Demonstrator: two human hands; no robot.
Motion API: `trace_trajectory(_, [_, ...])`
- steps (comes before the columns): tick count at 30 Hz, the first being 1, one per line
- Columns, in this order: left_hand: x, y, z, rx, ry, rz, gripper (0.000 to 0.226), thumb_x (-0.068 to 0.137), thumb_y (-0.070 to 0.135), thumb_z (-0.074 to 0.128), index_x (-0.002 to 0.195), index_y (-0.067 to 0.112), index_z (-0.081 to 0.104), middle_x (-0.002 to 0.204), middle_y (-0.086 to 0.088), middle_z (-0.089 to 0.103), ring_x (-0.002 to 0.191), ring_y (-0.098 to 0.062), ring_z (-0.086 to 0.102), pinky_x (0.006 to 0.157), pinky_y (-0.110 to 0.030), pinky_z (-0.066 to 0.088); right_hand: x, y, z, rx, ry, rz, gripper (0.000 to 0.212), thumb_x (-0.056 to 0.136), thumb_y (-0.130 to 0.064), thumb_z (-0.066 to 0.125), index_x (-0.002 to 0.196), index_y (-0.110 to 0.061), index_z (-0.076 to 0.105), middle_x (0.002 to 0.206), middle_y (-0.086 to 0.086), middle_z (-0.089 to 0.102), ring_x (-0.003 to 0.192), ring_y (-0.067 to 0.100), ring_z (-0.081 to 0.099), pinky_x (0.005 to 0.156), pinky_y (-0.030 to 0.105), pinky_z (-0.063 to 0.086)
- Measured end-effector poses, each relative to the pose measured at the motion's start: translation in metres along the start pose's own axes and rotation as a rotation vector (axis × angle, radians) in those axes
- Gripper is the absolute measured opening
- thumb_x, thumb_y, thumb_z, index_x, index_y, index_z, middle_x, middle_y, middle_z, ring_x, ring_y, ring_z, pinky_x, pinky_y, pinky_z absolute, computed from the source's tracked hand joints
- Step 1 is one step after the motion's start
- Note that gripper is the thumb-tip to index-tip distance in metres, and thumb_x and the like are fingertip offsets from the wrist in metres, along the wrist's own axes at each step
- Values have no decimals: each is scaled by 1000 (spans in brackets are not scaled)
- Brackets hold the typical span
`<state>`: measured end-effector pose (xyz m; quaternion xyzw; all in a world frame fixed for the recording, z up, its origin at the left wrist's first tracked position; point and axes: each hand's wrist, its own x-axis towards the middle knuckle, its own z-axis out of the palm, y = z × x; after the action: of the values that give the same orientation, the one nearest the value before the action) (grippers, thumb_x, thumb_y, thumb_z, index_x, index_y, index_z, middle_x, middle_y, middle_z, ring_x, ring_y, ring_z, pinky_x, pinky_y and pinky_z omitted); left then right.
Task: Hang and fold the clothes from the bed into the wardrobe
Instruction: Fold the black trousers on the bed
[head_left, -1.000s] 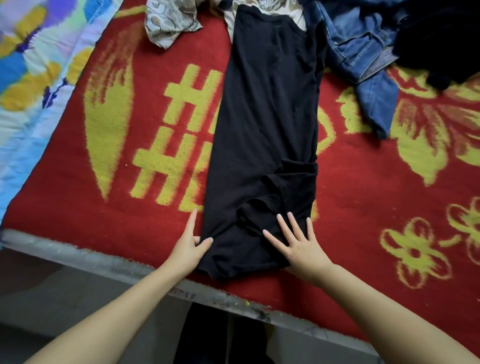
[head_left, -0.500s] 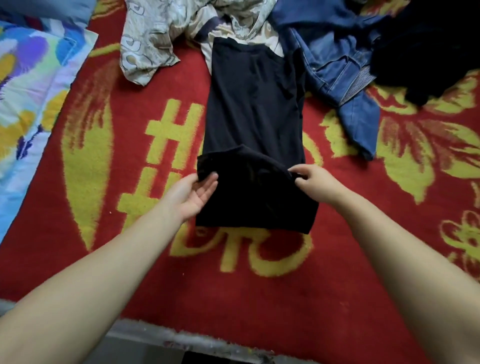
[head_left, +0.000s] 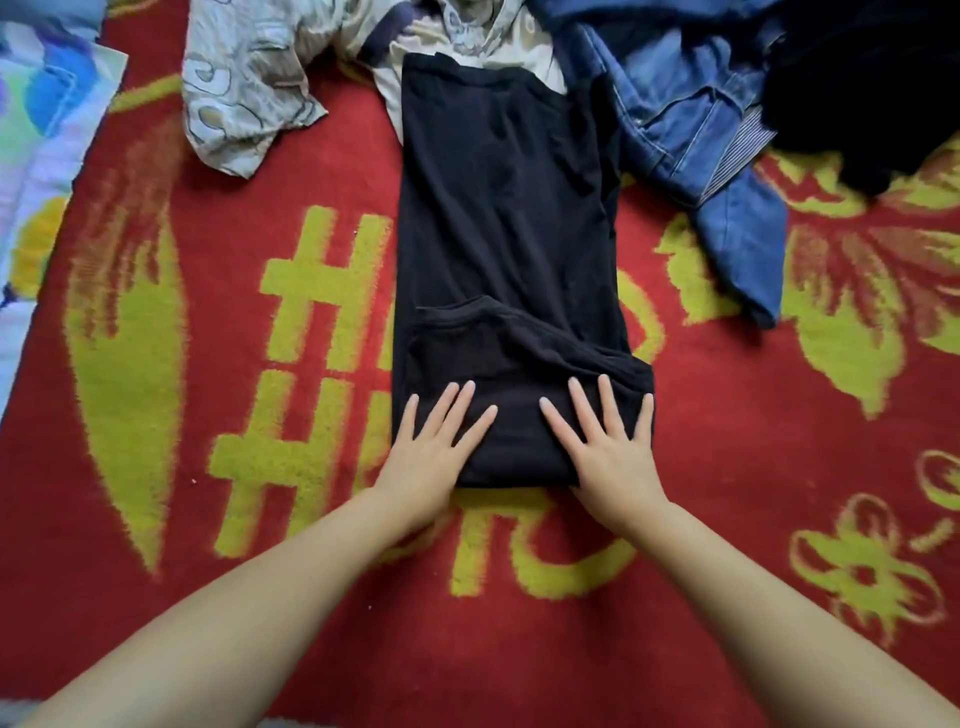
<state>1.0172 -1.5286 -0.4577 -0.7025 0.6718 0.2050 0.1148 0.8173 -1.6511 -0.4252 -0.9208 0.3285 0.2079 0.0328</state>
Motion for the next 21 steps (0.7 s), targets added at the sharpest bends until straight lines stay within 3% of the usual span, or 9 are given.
trace_trajectory(2, [3,3,-4,-14,-27,-35,104,84,-4,43,132,29,-43,144,-10,-46,138,-31,-35,113,-54,-10,8,-3,0,-6,-93,21,93,90,-18,53,148,-36,-18,161,9,-10,144,43,-15,106,72,-4])
trace_trajectory(6, [1,2,-27,-13,-238,-16,103,78,-16,39,147,28,-24,154,-12,-31,143,-32,-24,115,-53,-3,14,-4,-21,50,-349,1,91,89,-1,42,150,-40,-14,160,3,-20,143,42,-21,107,71,-1])
trace_trajectory(11, [-48,11,-54,-284,-580,-15,90,82,-11,32,152,32,-6,158,-8,-20,147,-25,-13,118,-43,6,-18,-17,-45,158,-705,-119,88,88,0,40,150,-45,-2,161,-4,-12,146,37,-11,109,69,6])
trace_trajectory(13, [-75,22,-61,-422,-742,10,83,84,-7,30,152,33,5,161,-7,-2,145,-25,18,106,-22,28,-43,-23,-50,240,-836,-209,71,93,-17,47,151,-42,14,162,-1,7,147,36,7,113,59,16])
trace_trajectory(14, [-87,26,-64,-482,-801,18,79,83,-5,30,151,33,16,158,-7,19,128,-22,45,86,-12,39,-54,-23,-54,289,-879,-256,63,92,-20,50,148,-39,28,157,3,27,143,33,26,112,49,26])
trace_trajectory(15, [-94,27,-68,-554,-845,14,75,81,-5,31,147,31,32,144,-6,44,99,-15,60,66,-10,42,-60,-22,-59,340,-920,-287,54,88,-17,51,139,-35,43,144,5,47,130,27,45,105,40,37])
trace_trajectory(16, [-97,26,-73,-640,-880,-6,68,79,-6,33,137,26,47,120,-3,60,76,-10,58,54,-12,41,-62,-20,-67,386,-965,-283,45,85,-15,52,127,-32,54,128,4,60,114,23,57,96,36,44])
trace_trajectory(18, [-91,13,-83,-751,-893,-82,47,75,-6,41,109,16,64,81,3,60,61,-8,51,48,-16,37,-52,-13,-84,429,-1000,-232,33,82,-16,55,112,-30,60,108,0,65,98,19,61,85,33,49])
trace_trajectory(21, [-64,-23,-103,-826,-750,-212,18,72,6,50,81,16,62,62,6,56,54,-10,51,48,-17,34,-10,8,-106,418,-815,-198,28,82,-17,60,109,-26,61,98,-5,61,92,14,57,75,25,44])
